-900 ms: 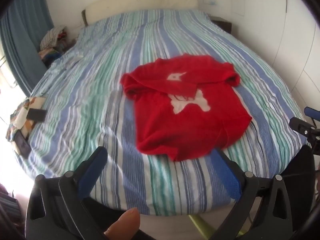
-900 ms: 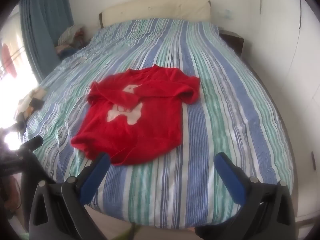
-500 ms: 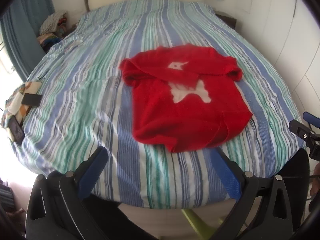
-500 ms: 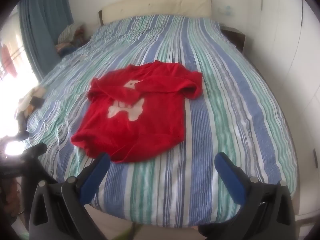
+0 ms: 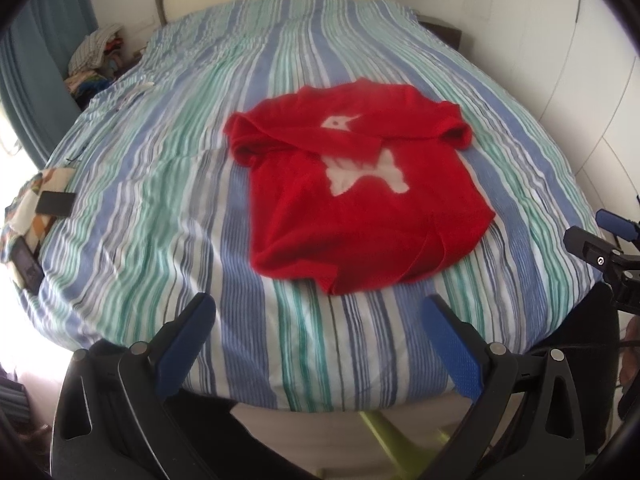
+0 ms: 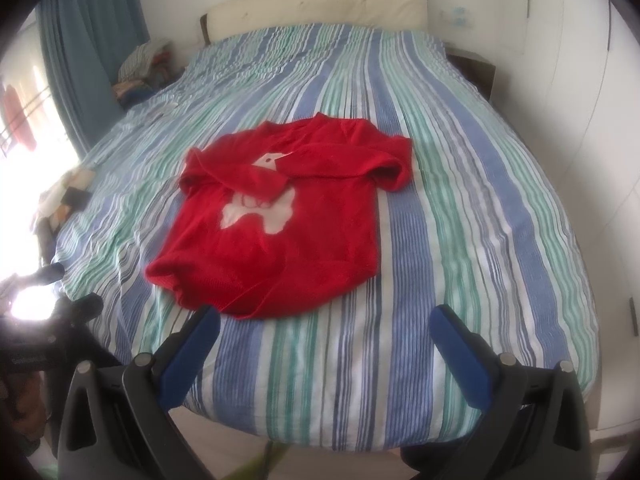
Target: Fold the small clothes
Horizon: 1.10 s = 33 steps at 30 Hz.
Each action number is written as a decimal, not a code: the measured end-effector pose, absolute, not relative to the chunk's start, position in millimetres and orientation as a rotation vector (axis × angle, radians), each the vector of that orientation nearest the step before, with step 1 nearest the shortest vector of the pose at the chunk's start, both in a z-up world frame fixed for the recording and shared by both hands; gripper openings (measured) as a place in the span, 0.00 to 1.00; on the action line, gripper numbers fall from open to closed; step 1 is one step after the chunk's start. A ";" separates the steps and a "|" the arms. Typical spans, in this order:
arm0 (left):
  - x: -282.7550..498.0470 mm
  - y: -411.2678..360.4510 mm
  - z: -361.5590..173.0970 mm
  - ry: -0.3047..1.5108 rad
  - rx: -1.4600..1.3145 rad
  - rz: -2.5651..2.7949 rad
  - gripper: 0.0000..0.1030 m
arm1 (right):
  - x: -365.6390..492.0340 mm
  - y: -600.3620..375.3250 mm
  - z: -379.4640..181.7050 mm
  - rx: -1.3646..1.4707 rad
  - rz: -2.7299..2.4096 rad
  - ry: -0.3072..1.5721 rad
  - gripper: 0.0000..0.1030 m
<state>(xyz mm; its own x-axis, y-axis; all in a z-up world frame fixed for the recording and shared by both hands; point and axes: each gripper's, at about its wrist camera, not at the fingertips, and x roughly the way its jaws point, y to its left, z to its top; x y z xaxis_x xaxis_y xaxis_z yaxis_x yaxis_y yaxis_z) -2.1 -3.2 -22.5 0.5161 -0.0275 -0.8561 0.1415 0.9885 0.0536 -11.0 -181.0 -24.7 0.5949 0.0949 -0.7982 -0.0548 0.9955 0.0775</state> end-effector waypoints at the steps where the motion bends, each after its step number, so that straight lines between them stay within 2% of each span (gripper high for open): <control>1: -2.6 -3.1 -23.2 1.022 0.109 -0.109 1.00 | -11.2 -181.1 -25.1 0.047 0.088 0.931 1.00; 33: -5.2 -0.9 -28.6 0.999 0.095 -0.100 1.00 | -12.9 -176.6 -30.9 0.051 0.095 0.954 1.00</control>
<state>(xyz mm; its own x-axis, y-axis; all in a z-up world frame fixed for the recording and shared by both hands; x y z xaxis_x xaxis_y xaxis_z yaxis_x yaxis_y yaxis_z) -5.2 -0.9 -28.6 0.5373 -0.0403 -0.8424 0.1270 0.9913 0.0336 -12.9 -176.6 -30.9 0.5744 0.1042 -0.8119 -0.0587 0.9946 0.0861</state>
